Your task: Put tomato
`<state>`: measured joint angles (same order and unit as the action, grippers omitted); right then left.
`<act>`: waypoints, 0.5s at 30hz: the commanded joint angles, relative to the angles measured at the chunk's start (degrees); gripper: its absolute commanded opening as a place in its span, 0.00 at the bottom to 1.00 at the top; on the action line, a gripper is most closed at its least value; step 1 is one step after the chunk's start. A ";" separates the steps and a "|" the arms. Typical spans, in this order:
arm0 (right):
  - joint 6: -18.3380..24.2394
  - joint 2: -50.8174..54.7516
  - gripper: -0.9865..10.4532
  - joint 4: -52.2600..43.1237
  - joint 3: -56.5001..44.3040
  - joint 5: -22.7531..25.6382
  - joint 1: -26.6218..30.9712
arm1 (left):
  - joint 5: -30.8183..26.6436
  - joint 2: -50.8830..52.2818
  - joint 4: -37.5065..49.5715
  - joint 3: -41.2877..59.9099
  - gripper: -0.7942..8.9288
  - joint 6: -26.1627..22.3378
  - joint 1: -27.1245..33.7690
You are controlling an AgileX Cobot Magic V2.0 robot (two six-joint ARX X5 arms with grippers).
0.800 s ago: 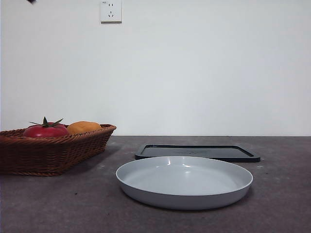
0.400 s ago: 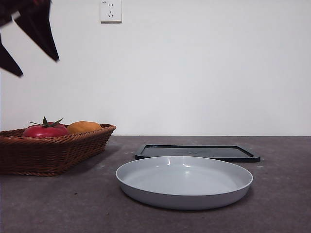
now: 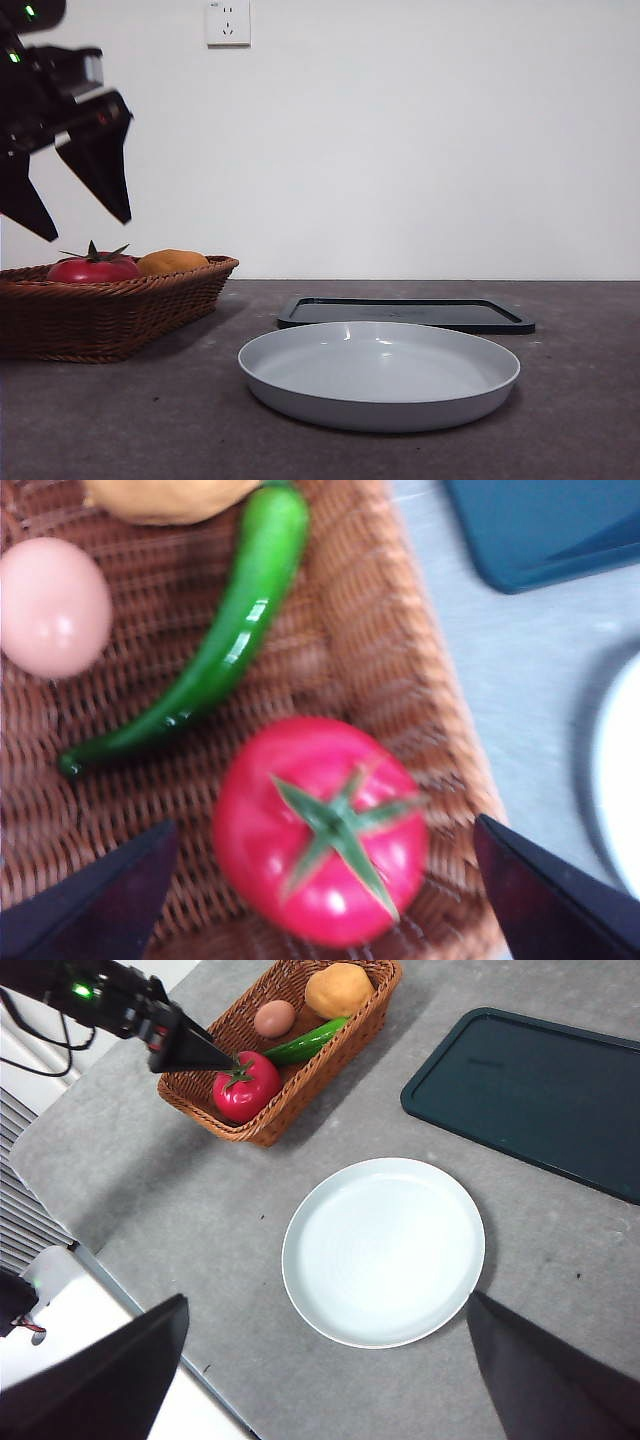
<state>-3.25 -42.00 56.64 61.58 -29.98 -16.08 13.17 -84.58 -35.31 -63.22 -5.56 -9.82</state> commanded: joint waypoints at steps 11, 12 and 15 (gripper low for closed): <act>-0.39 -0.26 0.48 -0.44 1.09 -0.09 -0.26 | -2.32 -5.60 3.30 -1.14 0.57 -2.23 -2.47; -0.42 -0.26 0.48 -0.44 1.09 -0.09 -0.28 | -2.58 -5.95 3.41 -1.14 0.57 -2.45 -2.60; -0.39 -0.26 0.48 -0.44 1.09 -0.07 -0.31 | -3.43 -6.43 3.67 -1.14 0.57 -2.67 -2.95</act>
<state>-3.25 -42.00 56.64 61.58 -29.95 -16.08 10.13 -90.06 -32.27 -63.22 -7.16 -12.53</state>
